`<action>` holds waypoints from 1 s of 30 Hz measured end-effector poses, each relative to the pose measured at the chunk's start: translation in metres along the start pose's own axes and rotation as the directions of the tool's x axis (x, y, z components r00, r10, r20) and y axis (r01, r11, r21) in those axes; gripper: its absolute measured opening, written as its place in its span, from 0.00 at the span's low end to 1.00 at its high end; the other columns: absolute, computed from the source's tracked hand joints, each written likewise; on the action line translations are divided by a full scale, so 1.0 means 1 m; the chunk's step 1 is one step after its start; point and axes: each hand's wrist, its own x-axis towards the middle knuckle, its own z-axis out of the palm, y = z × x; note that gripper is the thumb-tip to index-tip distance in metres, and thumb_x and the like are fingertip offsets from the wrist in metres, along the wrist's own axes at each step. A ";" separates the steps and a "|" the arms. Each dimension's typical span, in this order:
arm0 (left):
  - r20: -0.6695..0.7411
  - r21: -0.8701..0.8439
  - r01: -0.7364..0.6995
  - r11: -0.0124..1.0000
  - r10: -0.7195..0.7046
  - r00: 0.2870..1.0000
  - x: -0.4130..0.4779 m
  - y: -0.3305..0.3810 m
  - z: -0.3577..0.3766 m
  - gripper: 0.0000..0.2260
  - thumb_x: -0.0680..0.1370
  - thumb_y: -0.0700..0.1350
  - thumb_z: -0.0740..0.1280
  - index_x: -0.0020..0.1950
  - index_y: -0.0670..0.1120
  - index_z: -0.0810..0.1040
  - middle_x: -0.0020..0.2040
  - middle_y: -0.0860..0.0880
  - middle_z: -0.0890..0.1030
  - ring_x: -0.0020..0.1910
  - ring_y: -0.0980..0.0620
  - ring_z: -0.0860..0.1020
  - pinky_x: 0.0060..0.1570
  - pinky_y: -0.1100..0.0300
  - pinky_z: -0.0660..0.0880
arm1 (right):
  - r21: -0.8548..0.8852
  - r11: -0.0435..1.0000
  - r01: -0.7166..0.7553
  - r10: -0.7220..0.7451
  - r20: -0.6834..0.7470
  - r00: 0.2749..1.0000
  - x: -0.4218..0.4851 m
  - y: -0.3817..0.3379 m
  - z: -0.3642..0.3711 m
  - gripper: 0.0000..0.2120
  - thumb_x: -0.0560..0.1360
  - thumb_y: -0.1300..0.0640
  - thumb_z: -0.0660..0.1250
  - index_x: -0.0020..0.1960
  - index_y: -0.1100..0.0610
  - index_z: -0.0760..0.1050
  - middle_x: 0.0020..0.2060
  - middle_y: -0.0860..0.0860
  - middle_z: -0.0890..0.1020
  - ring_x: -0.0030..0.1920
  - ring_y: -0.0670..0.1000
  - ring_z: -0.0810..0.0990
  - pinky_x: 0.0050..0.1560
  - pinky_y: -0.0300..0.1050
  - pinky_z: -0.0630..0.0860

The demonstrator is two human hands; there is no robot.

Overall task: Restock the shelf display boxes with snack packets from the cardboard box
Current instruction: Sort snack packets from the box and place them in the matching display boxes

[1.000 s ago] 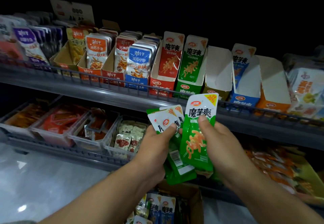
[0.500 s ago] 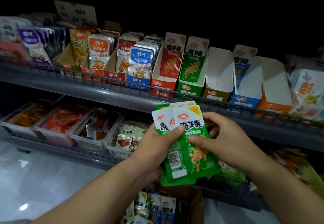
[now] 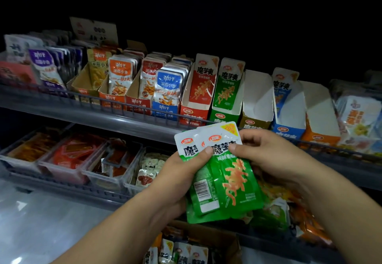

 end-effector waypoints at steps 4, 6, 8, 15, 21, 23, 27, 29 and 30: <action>-0.053 -0.044 0.023 0.999 -0.026 0.998 -0.002 0.010 -0.005 0.13 0.80 0.44 0.70 0.63 0.42 0.81 0.53 0.40 0.87 0.48 0.40 0.87 0.42 0.49 0.84 | 0.054 0.997 0.057 -0.053 -0.079 0.995 0.012 -0.012 -0.013 0.05 0.79 0.58 0.69 0.53 0.55 0.82 0.42 0.53 0.87 0.39 0.54 0.84 0.37 0.49 0.77; -0.076 -0.051 0.034 0.998 -0.038 0.996 -0.002 0.015 -0.007 0.13 0.80 0.44 0.70 0.63 0.42 0.81 0.52 0.40 0.87 0.48 0.39 0.87 0.42 0.49 0.84 | 0.153 0.979 0.137 -0.108 -0.184 0.977 0.023 -0.024 -0.026 0.04 0.79 0.60 0.67 0.51 0.57 0.81 0.41 0.53 0.86 0.39 0.56 0.83 0.32 0.46 0.75; -0.094 -0.058 0.054 0.997 -0.060 0.994 -0.001 0.017 -0.008 0.12 0.80 0.44 0.70 0.62 0.42 0.81 0.51 0.39 0.87 0.47 0.39 0.87 0.39 0.49 0.84 | 0.195 0.949 0.247 -0.174 -0.328 0.929 0.040 -0.041 -0.040 0.05 0.80 0.62 0.65 0.51 0.56 0.79 0.40 0.51 0.84 0.34 0.48 0.81 0.26 0.39 0.71; -0.096 -0.033 0.057 0.998 -0.060 0.994 -0.002 0.016 -0.006 0.14 0.79 0.44 0.71 0.63 0.42 0.81 0.52 0.39 0.87 0.47 0.38 0.87 0.38 0.50 0.84 | 0.011 0.943 0.334 -0.286 -0.488 0.825 0.113 -0.063 -0.070 0.09 0.81 0.60 0.65 0.60 0.60 0.75 0.52 0.55 0.82 0.47 0.50 0.84 0.37 0.39 0.81; -0.101 -0.034 0.045 0.998 -0.048 0.994 0.001 0.015 -0.005 0.14 0.78 0.43 0.72 0.63 0.42 0.81 0.51 0.39 0.87 0.47 0.38 0.87 0.37 0.50 0.84 | -0.165 0.938 0.304 -0.346 -0.457 0.820 0.139 -0.062 -0.074 0.11 0.82 0.60 0.64 0.64 0.61 0.74 0.58 0.56 0.79 0.53 0.55 0.82 0.44 0.44 0.84; -0.097 -0.034 0.042 0.999 -0.045 0.994 0.001 0.014 -0.004 0.14 0.78 0.43 0.72 0.63 0.42 0.81 0.51 0.39 0.87 0.47 0.39 0.87 0.38 0.50 0.84 | -0.192 0.934 0.302 -0.358 -0.454 0.816 0.141 -0.065 -0.077 0.13 0.82 0.61 0.64 0.65 0.62 0.73 0.58 0.55 0.78 0.49 0.52 0.82 0.44 0.45 0.84; -0.085 -0.038 0.049 0.998 -0.052 0.995 0.000 0.014 -0.002 0.12 0.79 0.42 0.71 0.62 0.42 0.81 0.51 0.38 0.87 0.45 0.39 0.87 0.35 0.51 0.83 | -0.200 0.924 0.326 -0.382 -0.435 0.815 0.141 -0.067 -0.083 0.15 0.81 0.63 0.65 0.67 0.62 0.72 0.58 0.53 0.78 0.48 0.50 0.80 0.38 0.39 0.83; -0.079 -0.038 0.050 0.998 -0.053 0.995 0.000 0.015 -0.001 0.12 0.79 0.42 0.70 0.62 0.41 0.81 0.51 0.38 0.87 0.44 0.39 0.87 0.35 0.51 0.83 | -0.235 0.911 0.339 -0.409 -0.417 0.812 0.142 -0.066 -0.084 0.16 0.81 0.64 0.64 0.69 0.61 0.71 0.57 0.52 0.77 0.46 0.48 0.80 0.37 0.38 0.83; -0.081 -0.039 0.050 0.998 -0.053 0.995 0.000 0.015 -0.001 0.12 0.79 0.41 0.70 0.62 0.41 0.81 0.51 0.38 0.87 0.44 0.39 0.87 0.35 0.51 0.83 | -0.264 0.903 0.339 -0.423 -0.405 0.811 0.143 -0.065 -0.083 0.16 0.81 0.64 0.64 0.69 0.60 0.71 0.57 0.52 0.77 0.45 0.47 0.80 0.37 0.38 0.83</action>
